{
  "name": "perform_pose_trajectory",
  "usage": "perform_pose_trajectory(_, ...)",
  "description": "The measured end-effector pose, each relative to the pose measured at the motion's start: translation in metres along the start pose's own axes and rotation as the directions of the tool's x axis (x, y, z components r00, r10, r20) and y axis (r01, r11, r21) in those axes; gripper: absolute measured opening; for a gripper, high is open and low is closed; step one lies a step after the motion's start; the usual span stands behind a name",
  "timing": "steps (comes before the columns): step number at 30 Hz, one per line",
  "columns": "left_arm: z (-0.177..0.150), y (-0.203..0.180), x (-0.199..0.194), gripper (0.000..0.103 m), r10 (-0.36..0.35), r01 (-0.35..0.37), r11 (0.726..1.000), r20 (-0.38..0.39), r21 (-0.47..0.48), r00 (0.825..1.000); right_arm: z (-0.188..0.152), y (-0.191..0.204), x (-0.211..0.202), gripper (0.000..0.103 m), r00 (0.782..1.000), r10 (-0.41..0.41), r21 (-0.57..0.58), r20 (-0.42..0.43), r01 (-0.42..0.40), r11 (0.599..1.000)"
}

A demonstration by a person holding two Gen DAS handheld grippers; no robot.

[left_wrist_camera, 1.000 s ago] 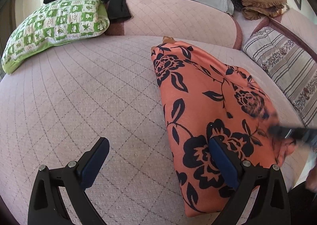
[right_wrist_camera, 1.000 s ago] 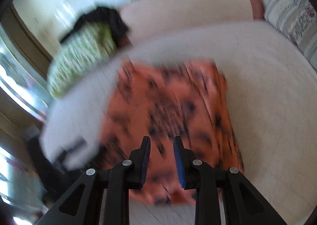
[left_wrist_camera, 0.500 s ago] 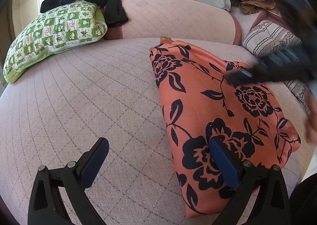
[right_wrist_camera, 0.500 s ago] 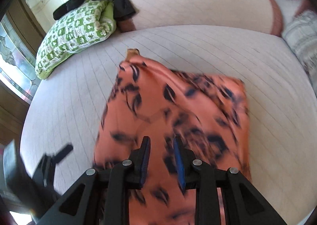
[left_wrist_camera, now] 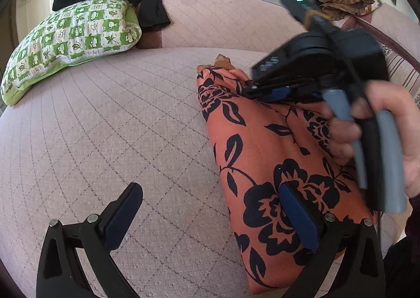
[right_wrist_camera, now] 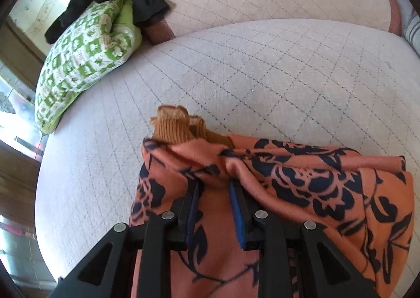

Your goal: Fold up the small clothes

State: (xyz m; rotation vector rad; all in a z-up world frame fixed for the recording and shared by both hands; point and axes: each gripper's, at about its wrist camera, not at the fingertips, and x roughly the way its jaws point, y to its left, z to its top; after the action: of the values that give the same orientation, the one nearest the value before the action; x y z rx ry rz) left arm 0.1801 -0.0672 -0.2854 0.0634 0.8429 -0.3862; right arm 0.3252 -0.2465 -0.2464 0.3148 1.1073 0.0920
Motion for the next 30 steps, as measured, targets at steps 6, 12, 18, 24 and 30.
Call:
perform_pose_trajectory(6,-0.002,-0.001,0.000,0.103,0.009,-0.009,1.000,-0.001,0.009,1.000,-0.027,-0.015,-0.054,0.028,0.999,0.020,0.033,0.031,-0.021,0.999)
perform_pose_trajectory(12,-0.006,-0.002,-0.001,0.103,0.015,-0.015,1.000,0.005,0.011,1.000,-0.069,-0.025,-0.098,0.028,0.998,-0.048,-0.003,0.034,0.048,0.999)
perform_pose_trajectory(18,-0.010,-0.001,0.000,0.103,0.016,-0.017,1.000,0.009,0.018,1.000,-0.122,-0.047,-0.120,0.028,0.997,-0.078,0.030,0.004,0.077,0.997)
perform_pose_trajectory(24,-0.013,0.001,0.001,0.103,0.017,-0.018,1.000,0.012,0.025,1.000,-0.164,-0.043,-0.126,0.028,0.989,-0.140,-0.055,0.043,0.142,0.988)
perform_pose_trajectory(30,-0.015,0.005,0.003,0.103,0.005,-0.005,1.000,0.009,0.013,1.000,-0.176,-0.052,-0.126,0.028,0.993,-0.100,-0.024,0.057,0.102,0.995)
